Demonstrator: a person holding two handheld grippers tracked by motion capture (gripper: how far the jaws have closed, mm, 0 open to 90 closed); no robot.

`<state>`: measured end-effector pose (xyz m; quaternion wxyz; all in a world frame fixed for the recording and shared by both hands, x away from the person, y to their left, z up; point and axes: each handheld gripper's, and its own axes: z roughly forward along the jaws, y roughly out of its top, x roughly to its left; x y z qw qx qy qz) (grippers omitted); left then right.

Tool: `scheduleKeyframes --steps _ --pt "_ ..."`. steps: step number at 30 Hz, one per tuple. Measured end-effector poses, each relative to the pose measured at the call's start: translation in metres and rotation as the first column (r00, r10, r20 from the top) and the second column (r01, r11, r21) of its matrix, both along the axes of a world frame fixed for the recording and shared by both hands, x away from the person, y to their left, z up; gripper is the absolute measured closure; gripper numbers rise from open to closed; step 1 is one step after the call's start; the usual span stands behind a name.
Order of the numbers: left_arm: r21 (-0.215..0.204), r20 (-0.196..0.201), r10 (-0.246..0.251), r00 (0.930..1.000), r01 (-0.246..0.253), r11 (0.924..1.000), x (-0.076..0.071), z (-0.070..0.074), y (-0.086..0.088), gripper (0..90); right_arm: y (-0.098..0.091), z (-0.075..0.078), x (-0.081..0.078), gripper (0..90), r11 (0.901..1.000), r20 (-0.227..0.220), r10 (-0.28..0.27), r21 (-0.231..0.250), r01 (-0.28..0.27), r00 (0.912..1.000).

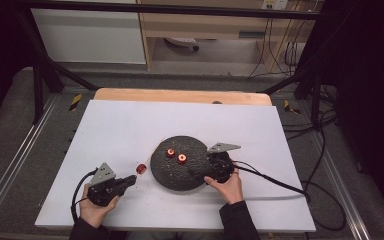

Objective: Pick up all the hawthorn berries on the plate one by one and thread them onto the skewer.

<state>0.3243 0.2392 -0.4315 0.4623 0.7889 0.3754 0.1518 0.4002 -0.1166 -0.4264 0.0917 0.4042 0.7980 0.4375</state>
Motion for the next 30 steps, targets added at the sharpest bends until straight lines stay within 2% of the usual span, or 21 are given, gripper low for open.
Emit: scheduleKeyframes --steps 4,7,14,19,22,30 --pt "-0.003 -0.002 -0.008 1.0 0.008 1.0 -0.002 -0.001 0.001 88.1 0.008 0.005 0.008 4.6 0.9977 -0.018 0.033 -0.058 -0.034 0.9993" --pt "0.002 0.001 -0.011 0.9999 0.011 0.9999 -0.003 -0.002 0.002 88.1 0.014 0.011 0.014 5.5 0.9922 -0.041 0.07 -0.1 -0.073 0.9967" --pt "0.001 -0.002 -0.004 1.0 0.004 1.0 -0.002 -0.002 0.005 88.1 0.033 0.024 0.028 5.8 0.977 -0.083 0.109 -0.174 -0.122 0.9905" --pt "-0.001 -0.005 -0.003 1.0 0.003 1.0 -0.002 -0.002 0.006 88.1 0.046 0.027 0.041 11.8 0.9565 -0.109 0.136 -0.245 -0.159 0.9848" --pt "0.0 -0.003 -0.006 1.0 0.006 1.0 -0.002 -0.002 0.005 88.1 0.053 0.027 0.048 16.7 0.949 -0.121 0.143 -0.265 -0.171 0.9823" --pt "-0.001 -0.007 -0.006 1.0 0.006 1.0 -0.001 -0.003 0.005 88.1 0.067 0.02 0.062 30.9 0.929 -0.173 0.177 -0.296 -0.223 0.9689"
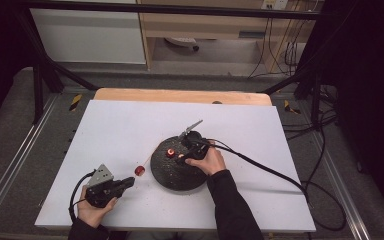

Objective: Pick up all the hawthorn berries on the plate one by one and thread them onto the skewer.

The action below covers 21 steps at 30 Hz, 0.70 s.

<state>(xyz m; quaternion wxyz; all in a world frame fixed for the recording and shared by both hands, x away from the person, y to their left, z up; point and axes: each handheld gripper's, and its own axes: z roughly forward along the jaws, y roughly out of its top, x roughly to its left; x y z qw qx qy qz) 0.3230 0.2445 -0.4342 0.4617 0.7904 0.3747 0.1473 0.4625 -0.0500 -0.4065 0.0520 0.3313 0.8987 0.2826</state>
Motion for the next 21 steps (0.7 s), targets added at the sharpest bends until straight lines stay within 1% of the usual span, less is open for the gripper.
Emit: scheduleKeyframes --steps 4,5,8,15,21 --pt "0.003 -0.003 -0.004 1.0 0.004 1.0 0.0 -0.001 -0.001 88.1 0.001 -0.002 0.005 38.6 0.9999 -0.02 0.015 0.008 -0.015 0.9997" --pt "0.003 -0.004 -0.005 1.0 0.005 1.0 0.0 -0.001 -0.001 88.1 0.002 -0.003 0.006 40.1 0.9998 -0.031 0.018 0.006 -0.017 0.9994" --pt "0.005 -0.006 -0.006 1.0 0.006 1.0 0.001 -0.001 -0.001 88.1 0.002 -0.005 0.007 44.8 0.9996 -0.043 0.026 -0.011 -0.026 0.9988" --pt "0.004 -0.006 -0.005 1.0 0.005 1.0 0.001 -0.001 -0.001 88.1 0.003 -0.009 0.011 52.3 0.9992 -0.072 0.036 -0.016 -0.037 0.9967" --pt "0.006 -0.007 -0.009 0.9999 0.009 0.9999 0.001 -0.001 -0.002 88.1 0.003 -0.01 0.013 57.6 0.9989 -0.083 0.043 -0.015 -0.045 0.9956"
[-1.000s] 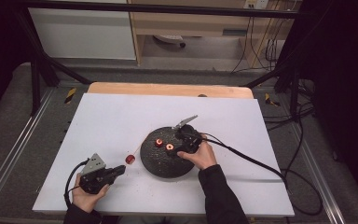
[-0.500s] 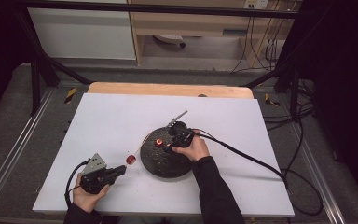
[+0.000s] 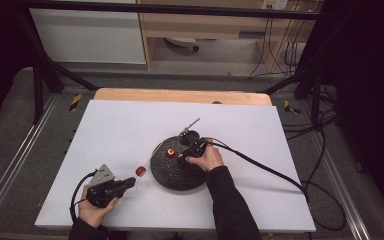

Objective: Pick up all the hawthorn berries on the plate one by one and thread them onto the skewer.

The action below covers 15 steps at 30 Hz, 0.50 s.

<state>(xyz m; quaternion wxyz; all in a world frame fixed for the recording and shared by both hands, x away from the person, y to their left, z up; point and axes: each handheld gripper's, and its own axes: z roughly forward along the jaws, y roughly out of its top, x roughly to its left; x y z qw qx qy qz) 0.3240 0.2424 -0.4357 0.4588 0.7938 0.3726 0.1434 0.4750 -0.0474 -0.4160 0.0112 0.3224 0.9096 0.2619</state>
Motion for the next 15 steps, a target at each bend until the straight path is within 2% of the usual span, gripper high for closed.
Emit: scheduleKeyframes --steps 10,15 --pt "0.001 0.0 -0.001 1.0 0.001 1.0 0.0 -0.0001 -0.0002 88.1 0.0007 -0.0007 0.0001 60.7 1.0 -0.012 -0.007 -0.006 0.007 0.9999" --pt "0.0 -0.001 -0.002 1.0 0.002 1.0 0.0 -0.0001 -0.0003 88.1 -0.0015 0.0041 -0.0003 61.1 0.9998 -0.007 -0.018 0.004 0.018 0.9998"
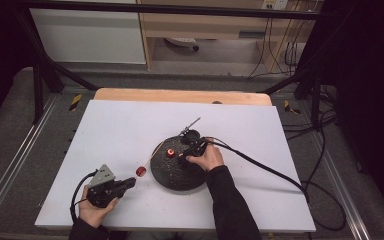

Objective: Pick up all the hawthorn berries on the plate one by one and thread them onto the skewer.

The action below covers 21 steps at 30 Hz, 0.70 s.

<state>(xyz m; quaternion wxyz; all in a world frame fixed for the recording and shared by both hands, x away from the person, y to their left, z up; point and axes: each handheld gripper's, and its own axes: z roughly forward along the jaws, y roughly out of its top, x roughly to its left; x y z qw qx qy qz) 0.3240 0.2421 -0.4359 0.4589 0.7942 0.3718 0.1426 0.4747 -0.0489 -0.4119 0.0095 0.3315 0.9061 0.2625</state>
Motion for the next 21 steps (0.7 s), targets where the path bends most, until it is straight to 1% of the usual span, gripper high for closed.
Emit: scheduleKeyframes --steps 7,10,11,13,17,21 --pt "-0.003 0.002 0.0 1.0 0.0 1.0 -0.001 0.0 0.0 88.1 -0.004 0.011 -0.004 61.2 0.999 0.006 -0.029 0.035 0.029 0.9996" --pt "-0.005 0.003 0.0 1.0 0.0 1.0 -0.001 0.0 -0.001 88.1 -0.007 0.015 -0.007 61.2 0.9977 0.016 -0.048 0.049 0.047 0.9987" --pt "-0.006 0.003 -0.001 1.0 0.001 1.0 -0.001 0.0 -0.001 88.1 -0.007 0.016 -0.008 61.3 0.9969 0.013 -0.056 0.055 0.056 0.9983" --pt "-0.006 0.003 0.0 1.0 0.0 1.0 -0.001 0.0 -0.001 88.1 -0.008 0.017 -0.01 61.3 0.9961 0.022 -0.059 0.066 0.058 0.998" --pt "-0.006 0.005 -0.002 1.0 0.002 1.0 -0.001 0.001 -0.001 88.1 -0.012 0.019 -0.015 61.3 0.9923 0.024 -0.076 0.1 0.073 0.9968" --pt "-0.006 0.006 -0.002 1.0 0.002 1.0 -0.002 0.001 -0.002 88.1 -0.017 0.02 -0.02 61.3 0.9853 0.032 -0.104 0.14 0.099 0.9941"
